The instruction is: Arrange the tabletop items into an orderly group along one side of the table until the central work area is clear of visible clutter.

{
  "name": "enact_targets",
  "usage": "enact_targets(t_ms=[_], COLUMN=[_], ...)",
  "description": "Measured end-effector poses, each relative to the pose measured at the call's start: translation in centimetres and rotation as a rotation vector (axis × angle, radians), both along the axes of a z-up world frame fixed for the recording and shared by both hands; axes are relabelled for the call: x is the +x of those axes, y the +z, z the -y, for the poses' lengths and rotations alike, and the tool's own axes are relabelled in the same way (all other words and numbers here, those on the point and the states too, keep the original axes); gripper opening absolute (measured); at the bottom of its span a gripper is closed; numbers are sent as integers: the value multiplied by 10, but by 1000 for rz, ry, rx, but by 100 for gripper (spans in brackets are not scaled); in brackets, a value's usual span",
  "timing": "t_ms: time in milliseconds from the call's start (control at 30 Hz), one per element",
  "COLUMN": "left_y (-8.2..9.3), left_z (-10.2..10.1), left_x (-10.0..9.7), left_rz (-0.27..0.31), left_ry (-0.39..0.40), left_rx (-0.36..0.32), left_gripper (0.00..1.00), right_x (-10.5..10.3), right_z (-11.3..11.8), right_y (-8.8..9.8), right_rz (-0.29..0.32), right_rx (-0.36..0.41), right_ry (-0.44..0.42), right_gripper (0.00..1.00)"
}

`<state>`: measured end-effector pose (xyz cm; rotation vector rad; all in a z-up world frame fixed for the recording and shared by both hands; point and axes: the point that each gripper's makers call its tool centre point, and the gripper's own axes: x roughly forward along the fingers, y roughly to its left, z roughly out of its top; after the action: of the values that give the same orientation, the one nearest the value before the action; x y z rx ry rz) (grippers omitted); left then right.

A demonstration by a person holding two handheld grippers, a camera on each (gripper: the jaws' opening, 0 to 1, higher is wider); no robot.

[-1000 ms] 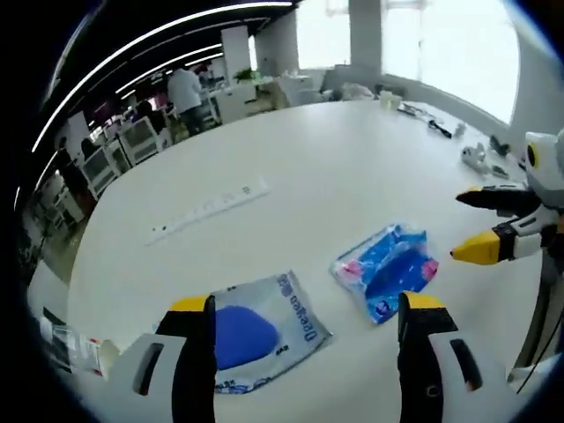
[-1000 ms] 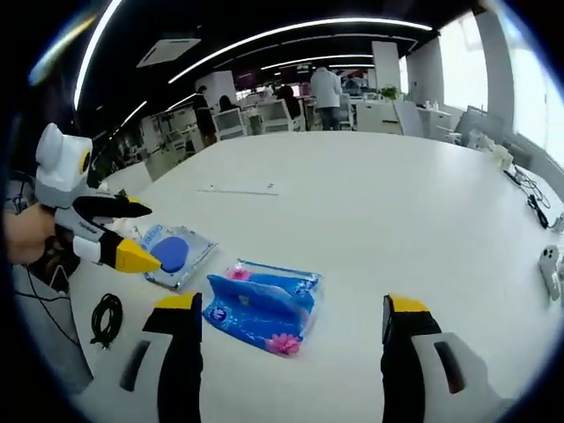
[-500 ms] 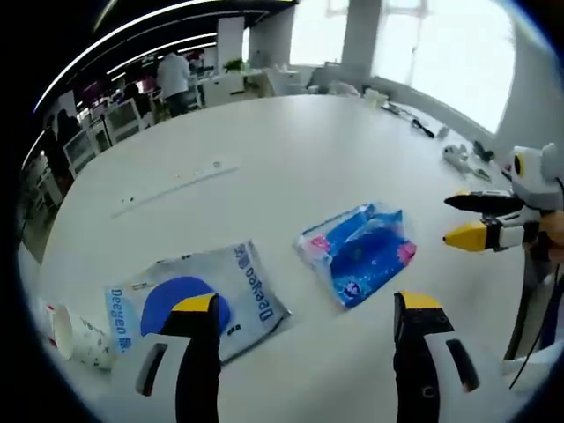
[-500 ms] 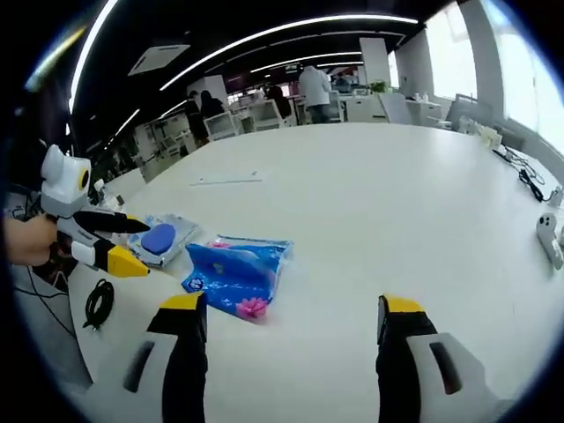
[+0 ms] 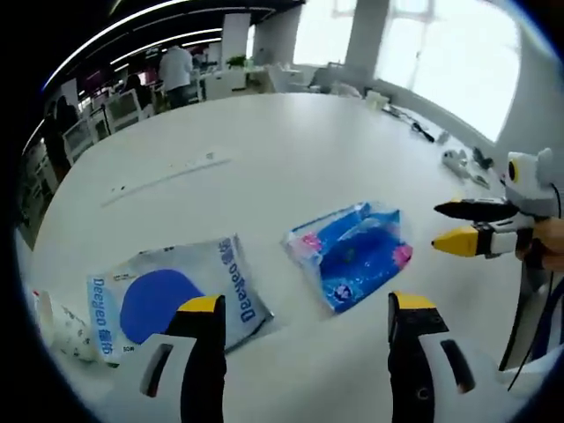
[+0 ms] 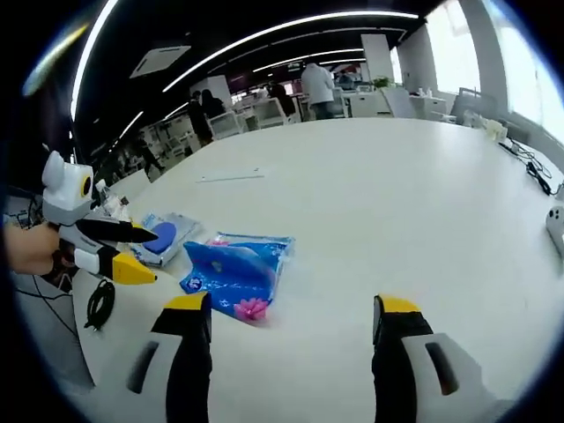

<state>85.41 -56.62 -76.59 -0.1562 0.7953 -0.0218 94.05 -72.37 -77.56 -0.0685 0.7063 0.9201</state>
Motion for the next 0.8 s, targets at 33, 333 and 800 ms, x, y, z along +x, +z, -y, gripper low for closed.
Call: enact_targets(t_ms=[33, 333, 800], left_y=[-1, -6, -19], left_z=[1, 8, 23], left_x=[1, 11, 22], left_rz=[0, 19, 13], left_ry=[3, 15, -27], left_rx=[-5, -47, -79], left_gripper=[70, 64, 32], right_x=[0, -8, -1], right_z=[-2, -9, -16], right_y=[-2, -8, -28], right_rz=[-4, -46, -127], right_rx=[-2, -6, 12], right_ry=[6, 33, 8], right_gripper=[70, 62, 36])
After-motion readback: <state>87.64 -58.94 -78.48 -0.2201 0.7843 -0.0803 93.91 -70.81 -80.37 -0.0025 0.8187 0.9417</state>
